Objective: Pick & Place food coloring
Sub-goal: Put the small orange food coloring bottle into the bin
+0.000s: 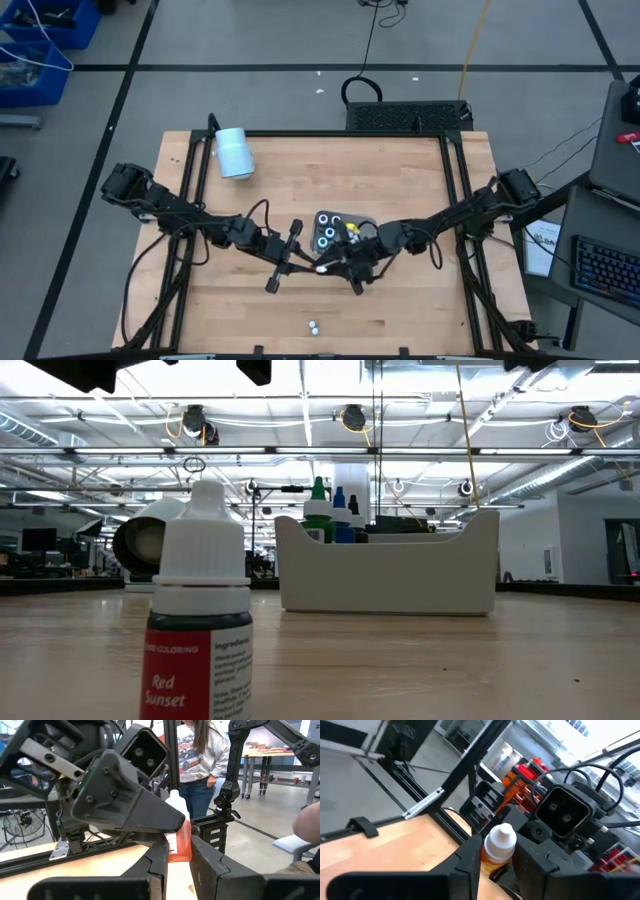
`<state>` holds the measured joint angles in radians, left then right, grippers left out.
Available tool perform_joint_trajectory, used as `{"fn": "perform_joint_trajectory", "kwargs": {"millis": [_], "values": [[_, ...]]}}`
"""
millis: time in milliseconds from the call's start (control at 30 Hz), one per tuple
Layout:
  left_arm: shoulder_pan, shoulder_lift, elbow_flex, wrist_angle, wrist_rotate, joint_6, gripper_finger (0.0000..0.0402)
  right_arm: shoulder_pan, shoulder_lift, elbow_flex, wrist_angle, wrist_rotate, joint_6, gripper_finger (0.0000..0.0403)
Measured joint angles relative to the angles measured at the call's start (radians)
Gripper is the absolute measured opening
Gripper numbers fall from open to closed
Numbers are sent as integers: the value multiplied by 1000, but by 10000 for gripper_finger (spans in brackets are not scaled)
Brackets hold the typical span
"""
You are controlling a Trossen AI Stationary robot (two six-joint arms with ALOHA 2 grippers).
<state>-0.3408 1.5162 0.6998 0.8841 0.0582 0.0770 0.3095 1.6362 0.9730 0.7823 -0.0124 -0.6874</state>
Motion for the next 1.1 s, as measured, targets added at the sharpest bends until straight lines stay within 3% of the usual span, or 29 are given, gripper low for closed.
{"fn": "perform_joint_trajectory", "kwargs": {"millis": [167, 433, 633, 933, 1100], "values": [[0, 0, 1, -18, -8, -1, 59, 19, -3, 0, -22, 44, 1, 94], [0, 0, 2, -30, -45, -9, 58, 77, -42, 0, -118, 236, 29, 95], [-1, 0, 2, -49, -37, -10, 58, 96, -83, 0, -217, 236, 49, 95], [-1, 0, 2, -94, -58, -12, 58, 139, -88, 9, -253, 273, -86, 96], [18, 0, 2, -121, -67, -38, 58, 157, -77, 151, -545, 328, -49, 96]]}}
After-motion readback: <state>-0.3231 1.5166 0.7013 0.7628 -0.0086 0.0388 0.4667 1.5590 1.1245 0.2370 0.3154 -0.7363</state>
